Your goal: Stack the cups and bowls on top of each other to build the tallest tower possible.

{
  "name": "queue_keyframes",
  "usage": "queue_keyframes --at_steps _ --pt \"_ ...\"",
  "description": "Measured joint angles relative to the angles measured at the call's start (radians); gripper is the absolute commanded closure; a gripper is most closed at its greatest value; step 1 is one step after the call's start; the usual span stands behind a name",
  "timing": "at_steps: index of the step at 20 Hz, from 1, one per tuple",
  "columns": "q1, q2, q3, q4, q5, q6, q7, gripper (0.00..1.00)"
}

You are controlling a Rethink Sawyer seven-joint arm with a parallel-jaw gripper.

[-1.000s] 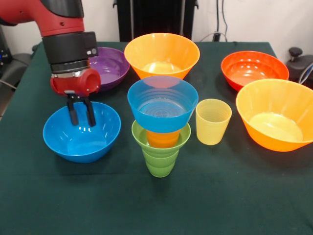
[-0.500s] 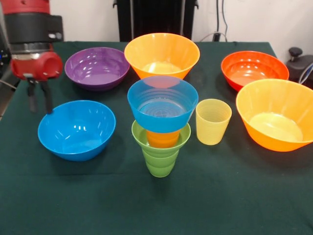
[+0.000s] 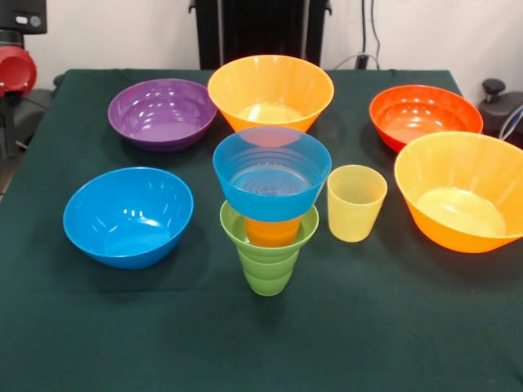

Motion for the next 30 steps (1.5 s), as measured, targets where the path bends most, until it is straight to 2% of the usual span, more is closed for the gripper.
queue_keyframes --at_steps 14,24,30 --pt "0.016 0.080 0.011 -0.014 -0.003 0.000 0.000 0.00" --pt "0.059 0.146 0.011 -0.036 -0.003 0.000 0.000 0.00" --pt "0.068 0.184 0.011 -0.071 -0.027 -0.001 0.000 0.00"
